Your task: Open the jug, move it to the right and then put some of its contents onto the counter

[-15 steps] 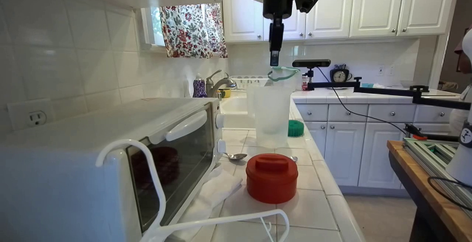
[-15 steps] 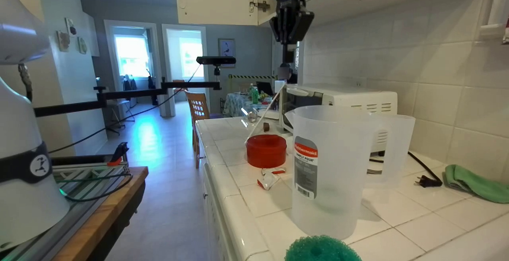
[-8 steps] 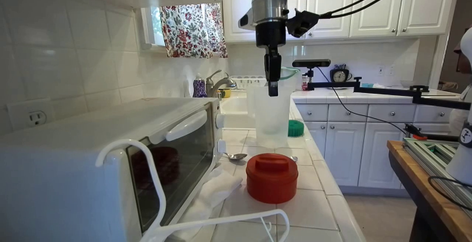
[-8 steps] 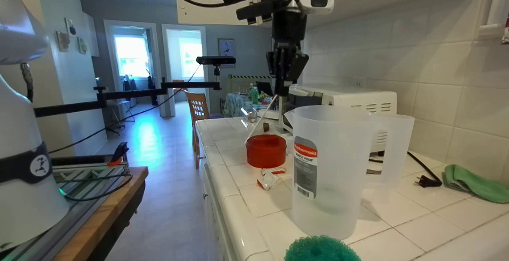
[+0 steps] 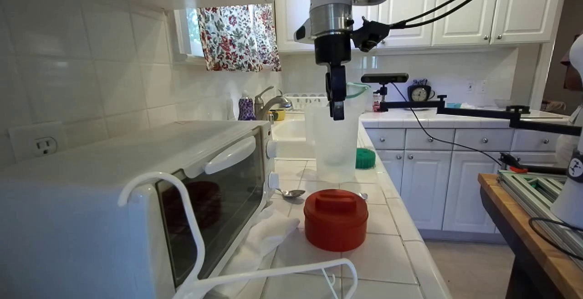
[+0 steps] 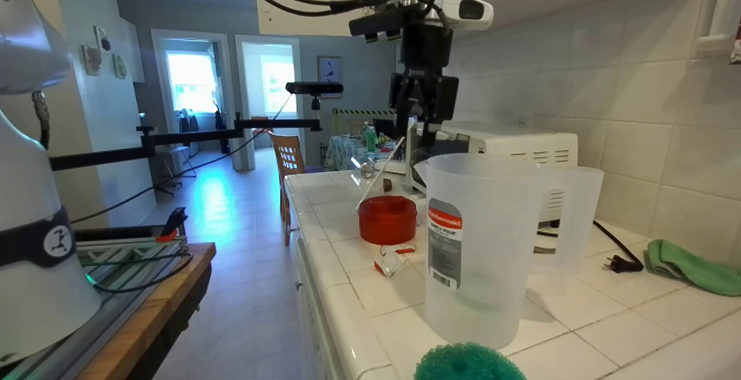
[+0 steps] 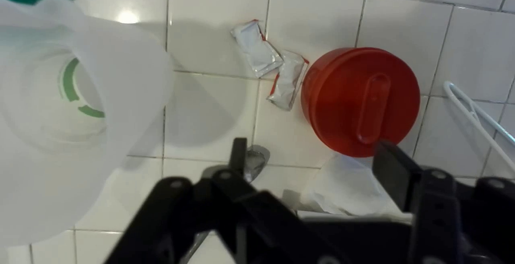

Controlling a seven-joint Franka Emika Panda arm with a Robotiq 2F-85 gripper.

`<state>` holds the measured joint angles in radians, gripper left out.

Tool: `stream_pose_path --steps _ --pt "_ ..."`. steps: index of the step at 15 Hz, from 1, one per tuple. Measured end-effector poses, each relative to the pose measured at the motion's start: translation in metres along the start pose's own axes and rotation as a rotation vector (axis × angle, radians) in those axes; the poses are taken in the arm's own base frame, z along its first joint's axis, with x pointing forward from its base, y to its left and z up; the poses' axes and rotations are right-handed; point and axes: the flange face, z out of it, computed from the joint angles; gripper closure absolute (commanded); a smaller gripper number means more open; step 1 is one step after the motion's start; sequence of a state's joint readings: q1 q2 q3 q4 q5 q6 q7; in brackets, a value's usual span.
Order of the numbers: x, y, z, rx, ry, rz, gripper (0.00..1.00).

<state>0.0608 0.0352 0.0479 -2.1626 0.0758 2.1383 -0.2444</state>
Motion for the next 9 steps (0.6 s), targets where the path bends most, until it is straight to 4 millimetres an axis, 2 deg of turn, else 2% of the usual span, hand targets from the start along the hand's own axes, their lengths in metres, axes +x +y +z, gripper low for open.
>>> stream_pose_path --steps 3,5,9 --pt "-0.002 0.000 0.001 0.006 -0.025 0.010 0.00" --pt "-0.005 -0.002 -0.007 0.007 -0.033 0.036 0.00" --pt "-0.021 -0.012 -0.063 -0.001 -0.025 0.116 0.00"
